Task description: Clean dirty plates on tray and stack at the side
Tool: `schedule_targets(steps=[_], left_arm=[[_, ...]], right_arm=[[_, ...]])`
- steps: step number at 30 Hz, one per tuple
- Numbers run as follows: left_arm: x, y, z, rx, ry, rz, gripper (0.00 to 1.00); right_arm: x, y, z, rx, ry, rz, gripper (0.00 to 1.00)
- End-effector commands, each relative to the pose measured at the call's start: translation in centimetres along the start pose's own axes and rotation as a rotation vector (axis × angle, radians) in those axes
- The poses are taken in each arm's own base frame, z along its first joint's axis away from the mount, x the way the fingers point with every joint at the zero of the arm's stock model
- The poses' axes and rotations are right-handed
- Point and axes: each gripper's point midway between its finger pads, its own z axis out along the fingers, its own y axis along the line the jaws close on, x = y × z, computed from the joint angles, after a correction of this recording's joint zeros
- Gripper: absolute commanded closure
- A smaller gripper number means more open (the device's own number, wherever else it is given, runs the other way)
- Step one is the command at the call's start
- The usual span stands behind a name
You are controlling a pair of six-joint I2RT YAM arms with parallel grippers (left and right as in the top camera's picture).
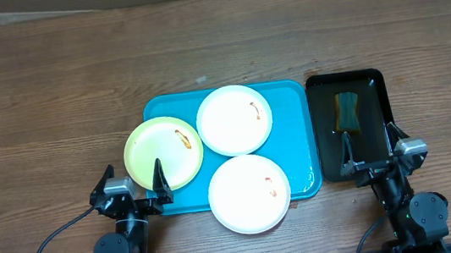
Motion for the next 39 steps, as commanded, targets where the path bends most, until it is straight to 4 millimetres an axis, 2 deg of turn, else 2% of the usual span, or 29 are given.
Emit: schedule_targets(steps=[1,6,12,15,18,23,28,29,31,33,35,39], left_arm=[[0.1,0.1,0.0,-0.008,0.000,0.012,0.00],[0.1,0.1,0.0,-0.008,0.000,0.012,0.00],[0.1,0.1,0.0,-0.008,0.000,0.012,0.00],[0.1,0.1,0.0,-0.008,0.000,0.012,0.00],[0.0,1.0,0.0,-0.056,-0.007,0.039,0.00],[-0.1,1.2,0.0,-0.067,-0.008,0.038,0.00],[-0.8,1.1,-0.1,-0.069,-0.040,0.037,0.00],[-0.7,0.6,0.0,-0.038,-0.034,0.035,0.00],[-0.6,0.6,0.0,-0.034,-0.029,0.035,0.00],[-1.0,-0.6,-0.1,0.030,-0.038,0.036,0.00],[-1.9,-1.9,-0.3,0.101,-0.050,0.013,0.00],[-3.9,-2.7,-1.1,0.129,-0.015,-0.053,0.00]], right_arm=[[-0.1,0.3,0.0,-0.022,-0.011,0.093,0.00],[-2.7,0.8,-0.7,-0.026,-0.029,0.141,0.00],[-9.2,1.5,-2.2,0.014,0.025,0.164,0.00],[-11.9,2.2,-1.3,0.032,0.151,0.168,0.00],[-12.7,2.4,0.2,0.066,0.313,0.171,0.00],[-12.6,2.3,2.6,0.155,0.657,0.174,0.00],[-12.5,2.3,5.3,0.196,0.819,0.176,0.00],[-11.6,2.1,6.5,0.201,0.848,0.178,0.04],[-10.5,2.1,7.2,0.200,0.886,0.183,0.04],[-9.4,1.9,7.8,0.209,0.923,0.183,0.04],[-8.4,1.8,8.4,0.217,0.953,0.183,0.04],[-6.5,1.4,9.3,0.232,1.011,0.183,0.04]])
